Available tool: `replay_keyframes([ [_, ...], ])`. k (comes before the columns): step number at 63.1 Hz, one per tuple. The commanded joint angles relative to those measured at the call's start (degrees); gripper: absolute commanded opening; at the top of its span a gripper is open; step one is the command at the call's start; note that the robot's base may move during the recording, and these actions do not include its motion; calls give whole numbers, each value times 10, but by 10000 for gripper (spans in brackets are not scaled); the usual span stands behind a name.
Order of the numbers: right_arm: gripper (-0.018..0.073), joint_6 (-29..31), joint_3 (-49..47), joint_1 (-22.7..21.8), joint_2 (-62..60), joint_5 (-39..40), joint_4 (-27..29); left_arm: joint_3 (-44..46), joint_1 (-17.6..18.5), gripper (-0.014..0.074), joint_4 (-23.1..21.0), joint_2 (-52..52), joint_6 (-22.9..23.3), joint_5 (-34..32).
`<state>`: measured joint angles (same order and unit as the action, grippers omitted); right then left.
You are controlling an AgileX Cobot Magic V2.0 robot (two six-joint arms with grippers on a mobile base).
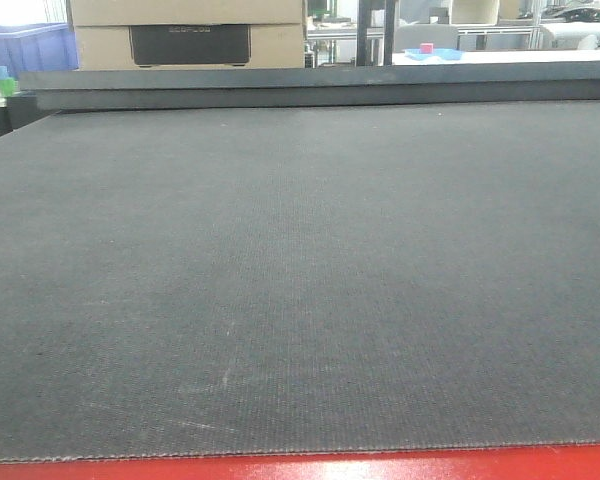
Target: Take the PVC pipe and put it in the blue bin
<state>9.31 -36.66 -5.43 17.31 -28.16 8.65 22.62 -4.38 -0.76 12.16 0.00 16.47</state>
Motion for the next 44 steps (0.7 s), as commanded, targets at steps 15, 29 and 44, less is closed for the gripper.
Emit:
replay_keyframes([
  [15,-168,3,1,-1,-2,17,-5,-1,1,-111,3,-3,0,-11],
  [29,-168,3,1,-1,-2,17,-5,-1,1,-111,3,-3,0,-11],
  [44,-168,3,1,-1,-2,17,-5,-1,1,-111,3,-3,0,-11],
])
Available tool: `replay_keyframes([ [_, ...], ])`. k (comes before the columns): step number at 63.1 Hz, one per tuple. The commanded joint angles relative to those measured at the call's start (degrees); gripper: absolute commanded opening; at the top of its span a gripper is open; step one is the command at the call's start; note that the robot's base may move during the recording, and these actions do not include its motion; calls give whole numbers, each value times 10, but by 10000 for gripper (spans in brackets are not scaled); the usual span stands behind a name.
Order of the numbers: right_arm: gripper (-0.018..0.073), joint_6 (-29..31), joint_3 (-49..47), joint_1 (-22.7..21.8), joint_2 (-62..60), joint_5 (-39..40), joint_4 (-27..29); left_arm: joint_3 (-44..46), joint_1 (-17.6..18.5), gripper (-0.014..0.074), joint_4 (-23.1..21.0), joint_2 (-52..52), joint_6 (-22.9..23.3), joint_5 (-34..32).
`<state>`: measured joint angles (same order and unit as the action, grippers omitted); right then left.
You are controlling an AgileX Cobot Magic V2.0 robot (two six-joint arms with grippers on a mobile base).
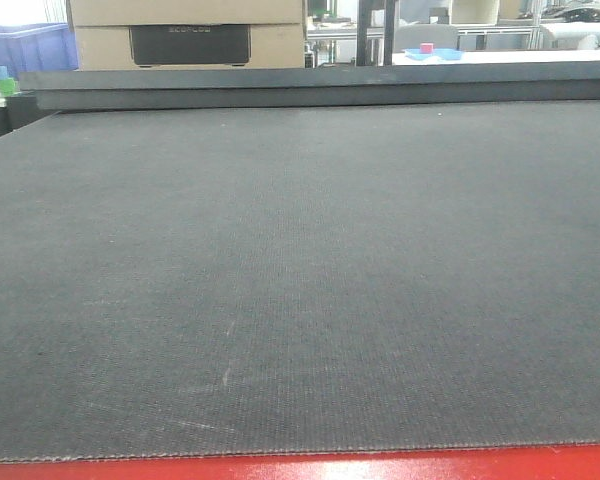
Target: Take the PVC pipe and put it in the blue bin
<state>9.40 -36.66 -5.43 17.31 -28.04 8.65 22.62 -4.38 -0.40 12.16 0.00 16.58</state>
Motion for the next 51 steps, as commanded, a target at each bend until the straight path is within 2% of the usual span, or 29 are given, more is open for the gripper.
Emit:
replay_keyframes([
  [1,-168,2,1,-1,-2,15,-5,-1,1,-111,-1,-3,0,-13],
  [51,-168,2,1,-1,-2,15,-5,-1,1,-111,-1,-3,0,-13],
])
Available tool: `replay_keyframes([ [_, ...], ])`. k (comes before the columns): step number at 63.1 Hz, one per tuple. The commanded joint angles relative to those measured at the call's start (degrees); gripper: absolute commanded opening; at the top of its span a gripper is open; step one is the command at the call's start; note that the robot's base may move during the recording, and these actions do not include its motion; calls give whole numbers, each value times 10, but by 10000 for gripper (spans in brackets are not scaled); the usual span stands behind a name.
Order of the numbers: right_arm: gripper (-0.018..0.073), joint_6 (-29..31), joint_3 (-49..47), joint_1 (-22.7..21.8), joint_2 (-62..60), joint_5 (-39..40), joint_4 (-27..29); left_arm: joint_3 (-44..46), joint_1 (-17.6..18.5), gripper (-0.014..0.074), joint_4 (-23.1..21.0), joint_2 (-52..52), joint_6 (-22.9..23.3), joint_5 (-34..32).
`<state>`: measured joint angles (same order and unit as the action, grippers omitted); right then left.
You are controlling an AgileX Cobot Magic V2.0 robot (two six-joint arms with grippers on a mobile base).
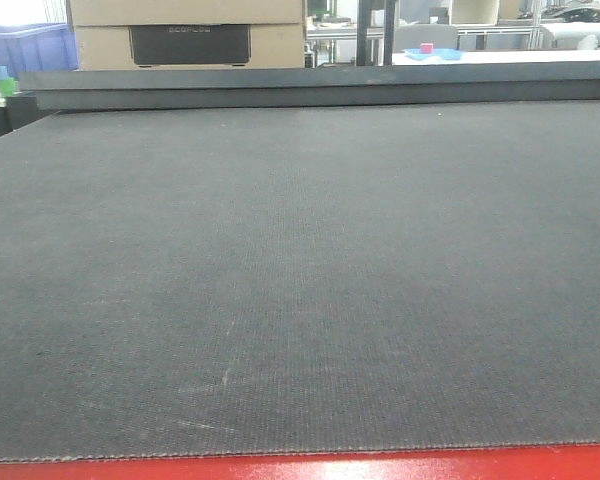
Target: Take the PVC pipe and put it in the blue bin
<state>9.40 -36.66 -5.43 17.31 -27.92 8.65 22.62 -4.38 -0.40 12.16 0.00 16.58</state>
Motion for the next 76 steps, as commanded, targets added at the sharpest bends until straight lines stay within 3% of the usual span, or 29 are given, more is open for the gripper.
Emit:
replay_keyframes([
  [1,-168,2,1,-1,-2,14,-5,-1,1,-111,-1,-3,0,-13],
  [76,-168,2,1,-1,-2,14,-5,-1,1,-111,-1,-3,0,-13],
])
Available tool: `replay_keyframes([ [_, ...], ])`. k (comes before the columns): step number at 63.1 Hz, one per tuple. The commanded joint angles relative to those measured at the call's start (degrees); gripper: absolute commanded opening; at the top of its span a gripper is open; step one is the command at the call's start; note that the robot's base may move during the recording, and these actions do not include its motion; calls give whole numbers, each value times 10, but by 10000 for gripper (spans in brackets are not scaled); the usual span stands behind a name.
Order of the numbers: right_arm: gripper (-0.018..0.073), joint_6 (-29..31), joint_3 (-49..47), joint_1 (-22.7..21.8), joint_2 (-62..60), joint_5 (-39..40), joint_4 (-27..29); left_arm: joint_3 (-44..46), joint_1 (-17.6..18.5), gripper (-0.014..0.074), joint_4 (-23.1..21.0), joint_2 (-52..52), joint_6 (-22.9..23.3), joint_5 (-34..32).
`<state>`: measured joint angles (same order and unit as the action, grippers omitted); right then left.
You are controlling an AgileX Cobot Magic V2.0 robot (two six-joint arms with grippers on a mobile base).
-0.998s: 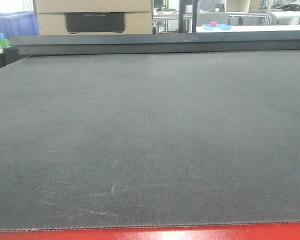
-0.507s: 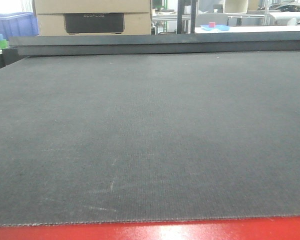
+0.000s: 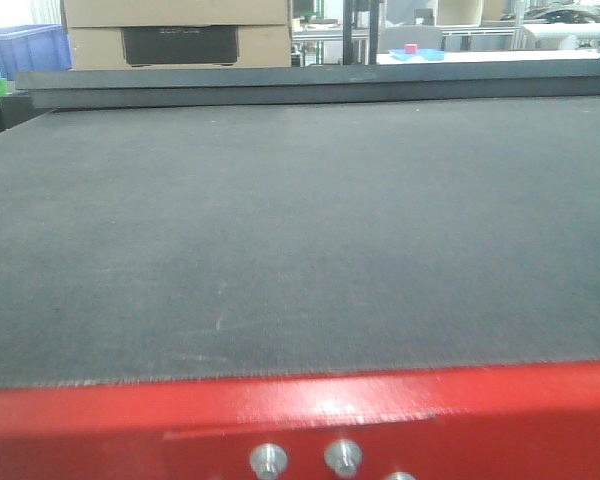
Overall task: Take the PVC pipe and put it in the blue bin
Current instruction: 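Drive the base back and turn away from the red table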
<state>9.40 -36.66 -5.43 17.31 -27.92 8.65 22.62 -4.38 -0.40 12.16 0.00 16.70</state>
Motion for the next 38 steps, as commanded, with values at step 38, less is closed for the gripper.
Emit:
replay_keyframes([
  [38,-168,2,1,-1,-2,14,-5,-1,1,-111,-1,-3,0,-14],
])
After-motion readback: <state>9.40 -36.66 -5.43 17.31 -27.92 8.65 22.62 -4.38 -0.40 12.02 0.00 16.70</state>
